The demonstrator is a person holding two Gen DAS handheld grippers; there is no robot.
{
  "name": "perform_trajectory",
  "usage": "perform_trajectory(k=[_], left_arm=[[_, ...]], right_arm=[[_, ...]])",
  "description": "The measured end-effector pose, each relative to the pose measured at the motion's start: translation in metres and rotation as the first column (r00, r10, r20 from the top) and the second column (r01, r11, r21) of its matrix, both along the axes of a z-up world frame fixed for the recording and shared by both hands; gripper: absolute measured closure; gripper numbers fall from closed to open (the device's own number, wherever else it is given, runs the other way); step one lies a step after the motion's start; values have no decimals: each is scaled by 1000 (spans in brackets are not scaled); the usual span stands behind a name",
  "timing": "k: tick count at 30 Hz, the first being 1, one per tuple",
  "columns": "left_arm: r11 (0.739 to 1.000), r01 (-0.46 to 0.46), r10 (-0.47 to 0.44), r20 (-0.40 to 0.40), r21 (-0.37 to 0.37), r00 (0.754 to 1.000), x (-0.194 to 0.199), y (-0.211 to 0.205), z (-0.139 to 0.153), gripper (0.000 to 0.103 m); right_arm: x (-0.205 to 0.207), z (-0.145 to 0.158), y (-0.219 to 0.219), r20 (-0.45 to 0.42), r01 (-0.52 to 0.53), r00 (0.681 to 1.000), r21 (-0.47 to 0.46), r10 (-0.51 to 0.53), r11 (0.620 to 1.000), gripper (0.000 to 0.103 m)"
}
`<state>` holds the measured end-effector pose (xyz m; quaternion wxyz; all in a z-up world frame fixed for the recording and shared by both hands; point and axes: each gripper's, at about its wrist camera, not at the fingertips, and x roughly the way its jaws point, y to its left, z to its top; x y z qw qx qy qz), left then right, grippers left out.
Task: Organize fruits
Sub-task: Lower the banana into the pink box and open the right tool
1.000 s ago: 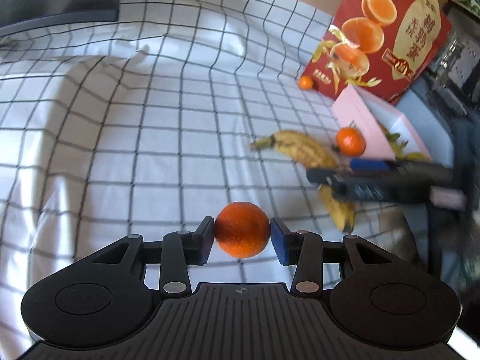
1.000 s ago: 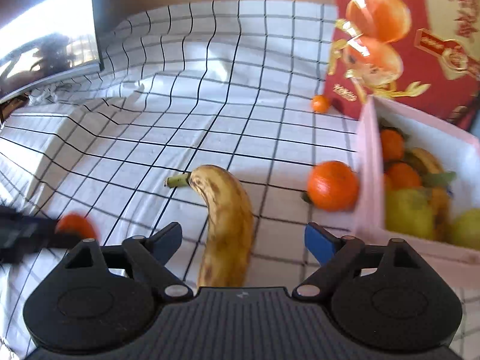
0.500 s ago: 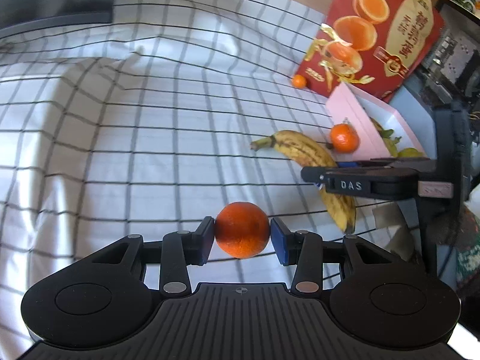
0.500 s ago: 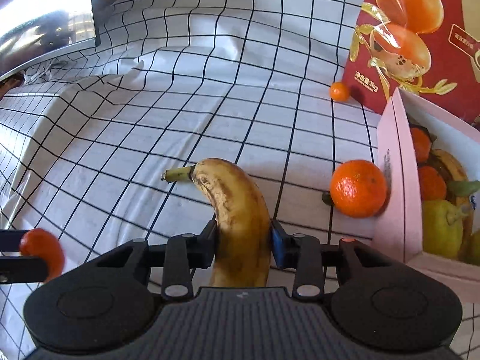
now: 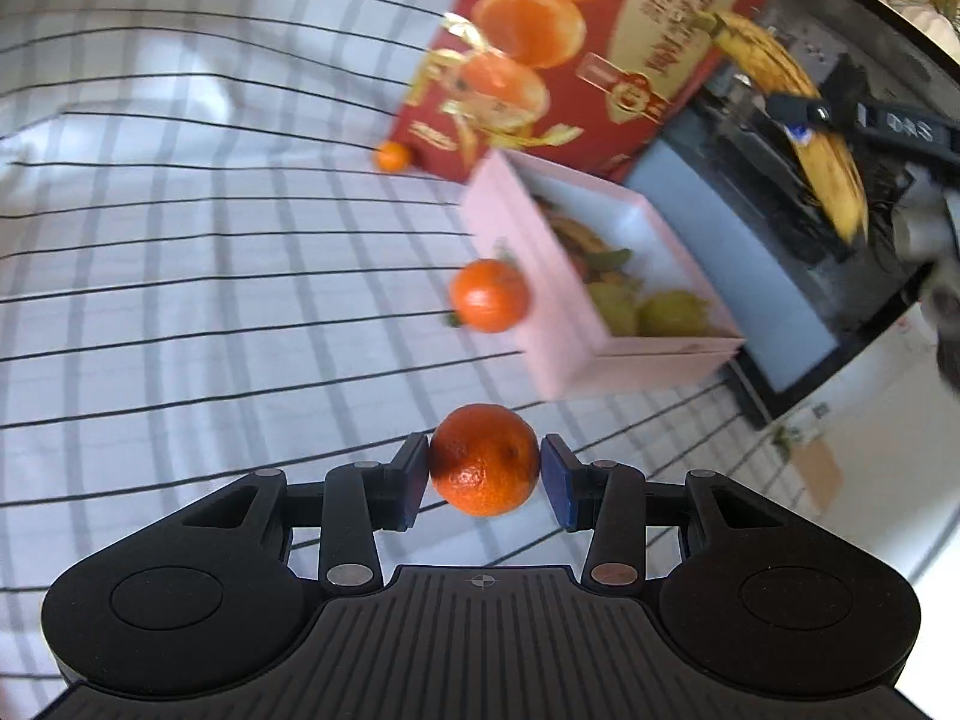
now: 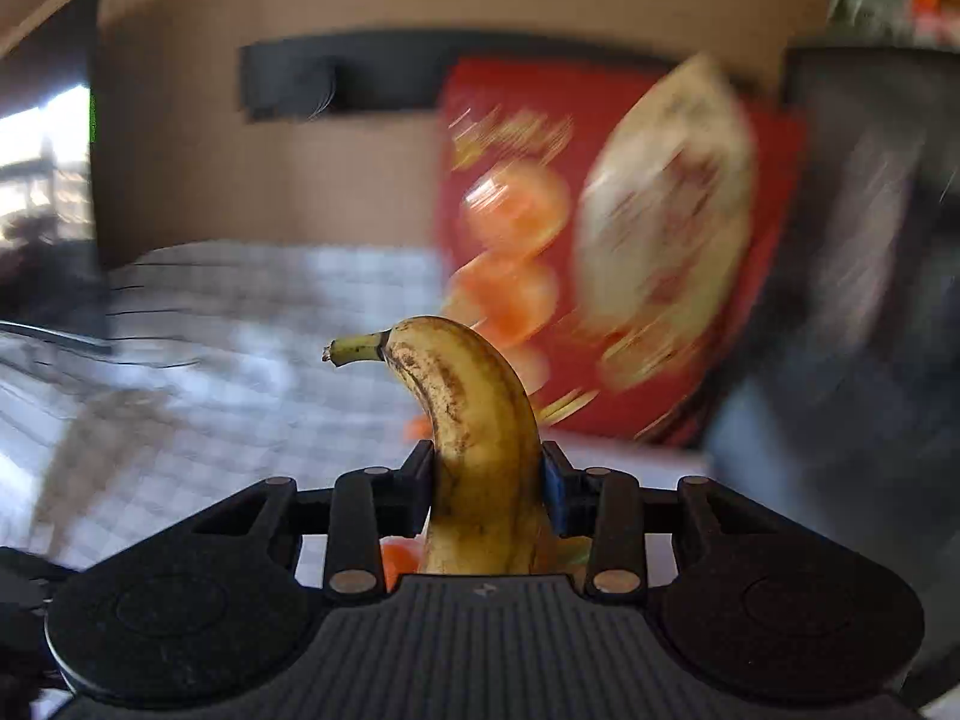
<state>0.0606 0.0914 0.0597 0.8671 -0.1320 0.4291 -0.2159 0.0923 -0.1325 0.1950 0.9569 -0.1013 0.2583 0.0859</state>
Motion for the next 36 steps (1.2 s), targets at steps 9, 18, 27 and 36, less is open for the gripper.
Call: perform_trajectory(k=[9,18,27,36], left_arm=[[996,-63,63,-3,-69,998,16,-18,-12,57],[981,-177,173,-62,-75,983,13,-7,-31,57],[982,-172,166,-77,-74,983,12,-12,-33,57],[988,-138,134,-61,-69,989,14,-15,-27,57]], right_arm=[[90,-47,-58,-205,77,974,-101,-96,992,67],[135,-123,-75,-312,142,936,-86,-162,986,67],[153,-144,-74,-342,52,937,-76,-75,996,67],[135,-119,-81,-301,61,951,-27,-66,998,56]])
